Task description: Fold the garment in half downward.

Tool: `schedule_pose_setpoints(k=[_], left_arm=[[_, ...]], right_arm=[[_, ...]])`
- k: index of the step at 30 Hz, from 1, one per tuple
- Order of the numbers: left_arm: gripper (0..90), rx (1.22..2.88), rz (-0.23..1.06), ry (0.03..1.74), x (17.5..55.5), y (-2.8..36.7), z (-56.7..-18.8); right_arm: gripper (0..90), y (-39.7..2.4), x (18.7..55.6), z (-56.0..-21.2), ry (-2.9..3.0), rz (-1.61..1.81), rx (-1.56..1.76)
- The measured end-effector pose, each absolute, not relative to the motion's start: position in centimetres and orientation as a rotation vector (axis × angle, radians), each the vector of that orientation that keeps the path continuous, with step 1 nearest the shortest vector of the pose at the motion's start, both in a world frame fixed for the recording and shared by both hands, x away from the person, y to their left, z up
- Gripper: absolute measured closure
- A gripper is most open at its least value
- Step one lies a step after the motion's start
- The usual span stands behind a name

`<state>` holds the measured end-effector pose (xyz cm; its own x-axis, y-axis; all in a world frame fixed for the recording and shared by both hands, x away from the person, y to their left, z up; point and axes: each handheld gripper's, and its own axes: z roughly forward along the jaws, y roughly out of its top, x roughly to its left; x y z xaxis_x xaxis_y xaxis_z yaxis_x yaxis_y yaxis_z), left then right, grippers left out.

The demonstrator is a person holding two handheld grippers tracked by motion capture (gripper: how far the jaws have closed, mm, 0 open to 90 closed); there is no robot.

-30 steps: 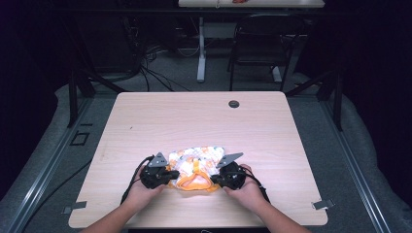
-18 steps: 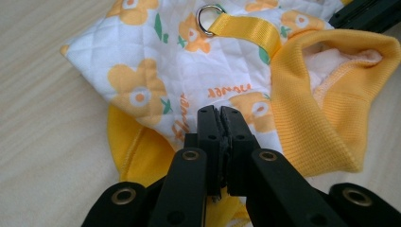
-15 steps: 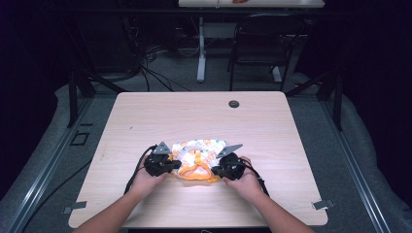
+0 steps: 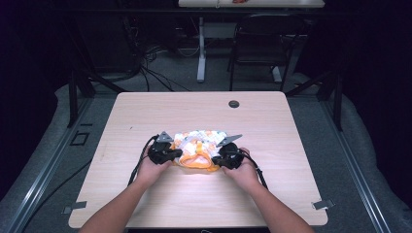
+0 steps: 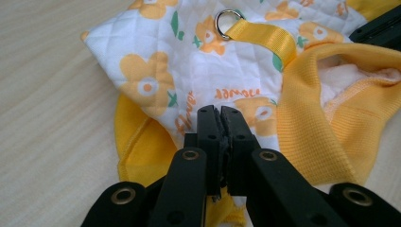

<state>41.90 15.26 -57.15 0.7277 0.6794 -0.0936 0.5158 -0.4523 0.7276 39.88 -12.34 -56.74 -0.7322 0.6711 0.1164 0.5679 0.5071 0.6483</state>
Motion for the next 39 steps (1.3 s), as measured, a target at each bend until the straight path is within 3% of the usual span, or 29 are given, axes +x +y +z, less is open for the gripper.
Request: schedule_pose_setpoints(k=[22, 39], left_arm=[[85.6, 2.114, 0.268, 0.939, 42.8, 15.3, -56.8], [83.1, 2.104, 0.285, 0.848, 38.9, 16.4, -52.5]], right_arm=[[83.2, -12.3, 41.0, -56.5, 2.541, 1.032, 1.112], [79.9, -13.0, 37.7, -52.2, 2.533, 1.08, 0.982]])
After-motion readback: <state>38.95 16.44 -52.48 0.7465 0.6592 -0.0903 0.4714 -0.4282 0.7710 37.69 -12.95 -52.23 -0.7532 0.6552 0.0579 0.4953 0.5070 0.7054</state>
